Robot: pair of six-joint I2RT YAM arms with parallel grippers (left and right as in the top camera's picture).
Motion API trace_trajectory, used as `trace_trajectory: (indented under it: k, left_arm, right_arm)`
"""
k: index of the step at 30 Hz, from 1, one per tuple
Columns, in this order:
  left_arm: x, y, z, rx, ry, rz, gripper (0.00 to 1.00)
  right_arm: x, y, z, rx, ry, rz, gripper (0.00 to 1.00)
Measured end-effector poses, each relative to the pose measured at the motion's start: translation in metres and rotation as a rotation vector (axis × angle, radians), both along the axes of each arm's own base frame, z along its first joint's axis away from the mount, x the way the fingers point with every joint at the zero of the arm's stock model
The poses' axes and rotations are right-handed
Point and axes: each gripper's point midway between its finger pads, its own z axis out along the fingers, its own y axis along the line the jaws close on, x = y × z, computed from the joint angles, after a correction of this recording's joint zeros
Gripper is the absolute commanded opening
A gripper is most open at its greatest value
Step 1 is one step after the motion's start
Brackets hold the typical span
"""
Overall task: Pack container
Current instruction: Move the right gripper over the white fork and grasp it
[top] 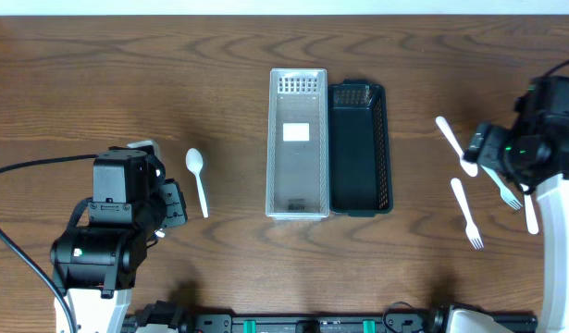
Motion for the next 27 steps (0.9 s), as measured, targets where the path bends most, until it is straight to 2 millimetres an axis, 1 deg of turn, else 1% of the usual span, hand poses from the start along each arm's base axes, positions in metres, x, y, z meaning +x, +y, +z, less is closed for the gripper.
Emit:
trace_trajectory:
  k: [2, 5, 8, 9, 14, 19, 21, 27]
  left_arm:
    - [0.0, 0.0, 0.0, 0.0, 0.0, 0.0, 0.38]
    - [0.0, 0.0, 0.0, 0.0, 0.0, 0.0, 0.37]
    - [0.0, 0.0, 0.0, 0.0, 0.0, 0.0, 0.38]
    - [0.0, 0.0, 0.0, 0.0, 0.0, 0.0, 0.38]
    - [0.0, 0.0, 0.0, 0.0, 0.0, 0.0, 0.37]
    - [0.0, 0.0, 0.0, 0.0, -0.001, 0.0, 0.38]
    - [0.0, 0.0, 0.0, 0.0, -0.001, 0.0, 0.38]
    - [0.0, 0.0, 0.0, 0.0, 0.0, 0.0, 0.38]
  right_arm:
    - [-0.006, -0.011, -0.007, 0.004, 0.038, -0.021, 0.87]
    - [-0.015, -0.02, -0.022, 0.001, 0.13, -0.035, 0.97]
    - [-0.019, -0.026, -0.037, -0.016, 0.213, -0.012, 0.99]
    - [-0.019, -0.026, -0.039, -0.017, 0.224, -0.006, 0.99]
    - [-0.028, -0.025, -0.063, -0.008, 0.347, 0.061, 0.99]
    - [-0.041, -0.021, -0.091, 0.001, 0.425, 0.15, 0.99]
    - [-0.044, -0.018, -0.103, 0.006, 0.434, 0.19, 0.97]
    - [-0.051, -0.01, -0.141, 0.02, 0.436, 0.292, 0.97]
